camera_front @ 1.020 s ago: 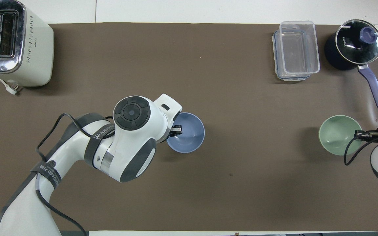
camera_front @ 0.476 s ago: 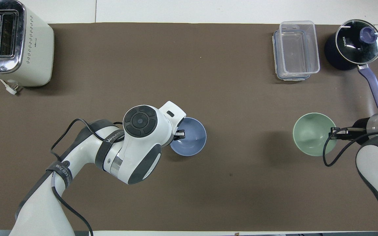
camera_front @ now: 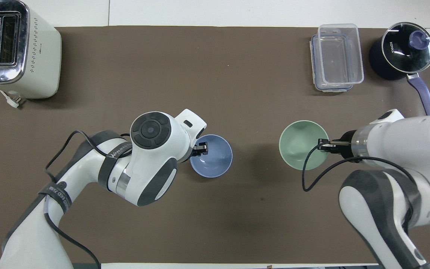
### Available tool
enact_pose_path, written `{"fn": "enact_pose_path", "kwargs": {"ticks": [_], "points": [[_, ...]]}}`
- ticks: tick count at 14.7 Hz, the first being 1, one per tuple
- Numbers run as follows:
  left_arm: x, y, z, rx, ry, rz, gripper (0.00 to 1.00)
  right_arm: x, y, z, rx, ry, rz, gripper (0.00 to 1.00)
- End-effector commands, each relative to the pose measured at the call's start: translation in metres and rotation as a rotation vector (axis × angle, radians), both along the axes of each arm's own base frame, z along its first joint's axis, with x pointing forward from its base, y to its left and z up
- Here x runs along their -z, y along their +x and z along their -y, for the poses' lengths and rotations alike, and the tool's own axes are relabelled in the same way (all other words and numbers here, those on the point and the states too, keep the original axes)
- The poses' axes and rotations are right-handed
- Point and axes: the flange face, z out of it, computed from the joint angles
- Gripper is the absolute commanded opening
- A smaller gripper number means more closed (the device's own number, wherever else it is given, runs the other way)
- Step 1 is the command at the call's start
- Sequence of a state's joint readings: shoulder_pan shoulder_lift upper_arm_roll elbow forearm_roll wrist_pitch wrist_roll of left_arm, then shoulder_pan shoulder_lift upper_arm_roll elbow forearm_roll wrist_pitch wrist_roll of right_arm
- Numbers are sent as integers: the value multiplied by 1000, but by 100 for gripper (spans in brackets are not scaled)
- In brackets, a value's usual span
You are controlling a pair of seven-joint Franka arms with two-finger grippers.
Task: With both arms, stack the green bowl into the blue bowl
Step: 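Release the blue bowl with the left gripper while the right gripper grasps the green bowl, then carry the green bowl over the blue bowl while the left gripper returns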
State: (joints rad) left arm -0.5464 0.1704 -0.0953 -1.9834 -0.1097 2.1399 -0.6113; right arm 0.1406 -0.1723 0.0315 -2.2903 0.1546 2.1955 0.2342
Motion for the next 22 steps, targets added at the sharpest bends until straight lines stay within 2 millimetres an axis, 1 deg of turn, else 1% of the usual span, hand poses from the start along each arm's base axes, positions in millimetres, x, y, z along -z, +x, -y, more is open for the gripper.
{"fn": "enact_pose_path", "kwargs": {"ticks": [1, 2, 3, 4, 5, 7, 8, 9, 10, 11, 12, 13, 14, 16, 17, 18, 19, 22], "points": [[-57, 38, -59, -41, -12, -28, 100, 16, 7, -43, 45, 30, 44, 0], [-71, 51, -81, -36, -8, -45, 100, 24, 11, -53, 59, 34, 48, 0], [-85, 64, -109, -25, -3, -61, 100, 22, 17, -69, 60, 41, 58, 0], [-93, 72, -135, 1, -1, -74, 100, 24, 19, -95, 58, 48, 52, 0], [-103, 80, -172, 28, 6, -65, 100, 25, 20, -115, 84, 57, 45, 0], [-122, 86, -239, 74, 27, -54, 100, 30, 18, -152, 119, 67, 28, 0], [-131, 85, -266, 108, 25, -55, 100, 28, 21, -161, 136, 73, 27, 0], [-144, 84, -291, 126, 28, -48, 100, 26, 22, -172, 158, 81, 25, 0], [-158, 83, -310, 125, 32, -56, 100, 25, 25, -178, 181, 85, 20, 0], [-174, 82, -317, 119, 39, -63, 100, 28, 26, -182, 200, 84, 9, 0], [-191, 80, -318, 122, 49, -79, 100, 30, 20, -196, 206, 92, -4, 0], [-205, 78, -320, 124, 62, -86, 100, 35, 16, -203, 206, 90, -17, 0], [-216, 75, -320, 126, 69, -91, 100, 38, 16, -204, 206, 86, -23, 0], [-222, 70, -319, 131, 72, -101, 100, 49, 14, -207, 235, 78, -48, 0], [-223, 70, -313, 140, 76, -90, 100, 54, 10, -217, 236, 74, -58, 0], [-227, 68, -310, 145, 77, -75, 100, 55, 6, -221, 233, 71, -65, 0], [-227, 67, -309, 145, 76, -67, 100, 56, 4, -221, 231, 62, -79, 0], [-226, 68, -307, 140, 77, -60, 100, 58, -3, -224, 225, 55, -92, 0]]}}
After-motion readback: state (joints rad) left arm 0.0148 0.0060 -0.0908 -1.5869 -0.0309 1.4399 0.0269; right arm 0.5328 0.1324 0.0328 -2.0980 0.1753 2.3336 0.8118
